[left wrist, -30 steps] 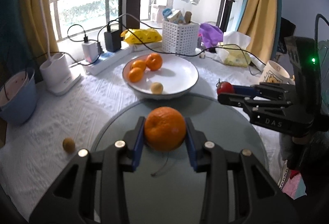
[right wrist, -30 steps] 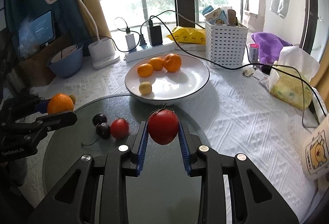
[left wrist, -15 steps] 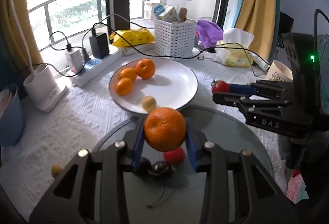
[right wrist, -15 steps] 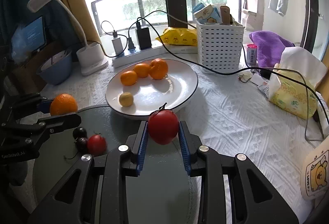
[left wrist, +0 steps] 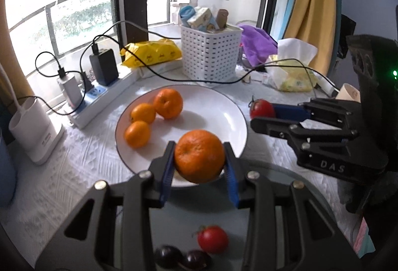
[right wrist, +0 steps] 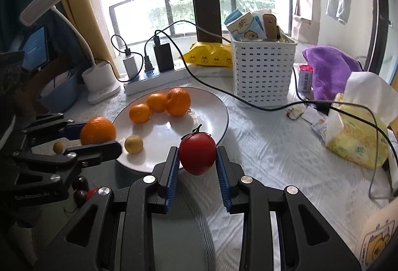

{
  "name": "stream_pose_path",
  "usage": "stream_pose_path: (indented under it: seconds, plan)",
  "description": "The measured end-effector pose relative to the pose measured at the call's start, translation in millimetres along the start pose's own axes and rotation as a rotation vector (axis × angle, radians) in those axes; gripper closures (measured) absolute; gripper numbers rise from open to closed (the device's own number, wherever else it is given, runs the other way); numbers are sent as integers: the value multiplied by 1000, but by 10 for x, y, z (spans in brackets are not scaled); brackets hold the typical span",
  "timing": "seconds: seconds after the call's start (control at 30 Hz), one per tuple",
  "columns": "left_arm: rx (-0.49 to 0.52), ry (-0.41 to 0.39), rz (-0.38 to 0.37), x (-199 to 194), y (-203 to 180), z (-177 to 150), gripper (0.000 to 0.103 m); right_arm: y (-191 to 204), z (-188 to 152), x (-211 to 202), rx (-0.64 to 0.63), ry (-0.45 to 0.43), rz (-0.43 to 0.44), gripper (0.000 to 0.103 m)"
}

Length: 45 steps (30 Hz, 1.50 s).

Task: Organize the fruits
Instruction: 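Lower the tangerine onto the plate and open the left tool while the right tool releases the tomato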

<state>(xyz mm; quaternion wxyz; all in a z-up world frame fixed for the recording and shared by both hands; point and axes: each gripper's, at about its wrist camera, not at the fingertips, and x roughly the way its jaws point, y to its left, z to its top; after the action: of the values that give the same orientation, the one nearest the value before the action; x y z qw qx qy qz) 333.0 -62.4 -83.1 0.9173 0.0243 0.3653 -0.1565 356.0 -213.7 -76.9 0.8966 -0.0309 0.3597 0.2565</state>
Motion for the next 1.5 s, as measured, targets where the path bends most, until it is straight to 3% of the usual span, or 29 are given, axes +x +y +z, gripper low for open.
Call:
stream_pose_path:
  seconds: [0.83,0.93,1.0,1.07,1.5]
  plan:
    - [-107,58,53,481,484,211,65,-50,314,603,-23,64,19,71]
    - [-110,62,62,461,492,214,64,-57,318,579,-17,58,4,71]
    - [-110,48,64,404,486,207,56,-63,325,557,-13,52,-7,69]
    - [-109,31,56,330,476,200,56,-67,332,517,-9,42,-18,56]
    - [-91,-47,79,-197,409,80,54,95,265,190,4,2,-36,56]
